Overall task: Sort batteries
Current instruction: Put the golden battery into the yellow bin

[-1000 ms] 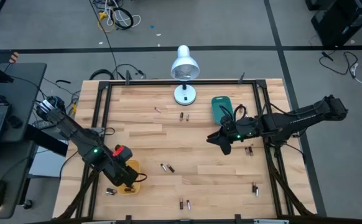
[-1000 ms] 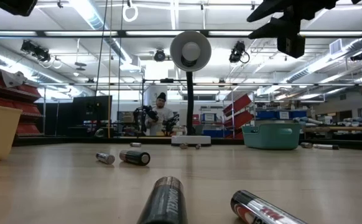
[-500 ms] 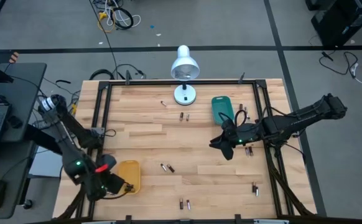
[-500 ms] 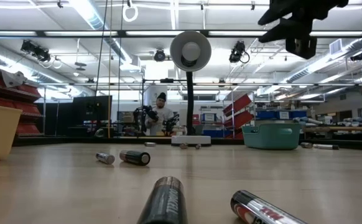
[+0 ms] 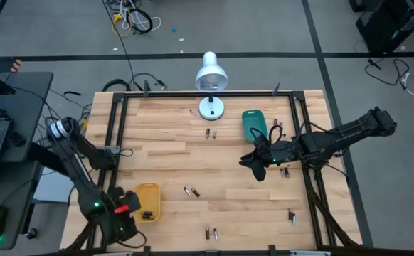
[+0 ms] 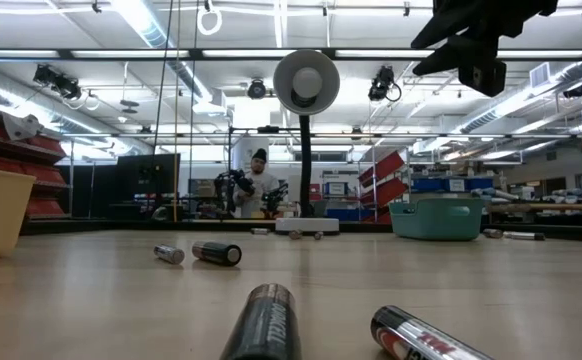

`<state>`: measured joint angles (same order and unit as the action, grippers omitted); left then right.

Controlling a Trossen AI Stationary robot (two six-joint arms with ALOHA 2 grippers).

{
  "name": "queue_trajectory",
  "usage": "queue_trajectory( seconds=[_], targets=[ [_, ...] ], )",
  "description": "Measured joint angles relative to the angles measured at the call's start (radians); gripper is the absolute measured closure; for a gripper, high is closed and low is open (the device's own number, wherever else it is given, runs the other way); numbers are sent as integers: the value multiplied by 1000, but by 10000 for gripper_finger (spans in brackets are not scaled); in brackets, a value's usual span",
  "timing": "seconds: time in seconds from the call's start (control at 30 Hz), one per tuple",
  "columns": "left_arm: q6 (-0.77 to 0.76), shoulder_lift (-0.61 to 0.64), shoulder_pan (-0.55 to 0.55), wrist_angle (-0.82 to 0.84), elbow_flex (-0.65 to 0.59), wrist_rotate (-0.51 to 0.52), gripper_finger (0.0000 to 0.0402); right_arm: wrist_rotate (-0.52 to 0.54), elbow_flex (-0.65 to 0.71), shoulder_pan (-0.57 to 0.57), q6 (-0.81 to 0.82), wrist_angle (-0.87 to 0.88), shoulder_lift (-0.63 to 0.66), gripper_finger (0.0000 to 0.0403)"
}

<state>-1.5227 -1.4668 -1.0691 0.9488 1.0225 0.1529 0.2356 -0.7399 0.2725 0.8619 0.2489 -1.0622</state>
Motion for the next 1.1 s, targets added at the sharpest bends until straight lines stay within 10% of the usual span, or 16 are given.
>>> queue_trajectory(
  seconds=[1.1],
  targets=[
    [285,-119,-110,-144,-143,-47,199,9,0,-12,35,1,0,288]
  ],
)
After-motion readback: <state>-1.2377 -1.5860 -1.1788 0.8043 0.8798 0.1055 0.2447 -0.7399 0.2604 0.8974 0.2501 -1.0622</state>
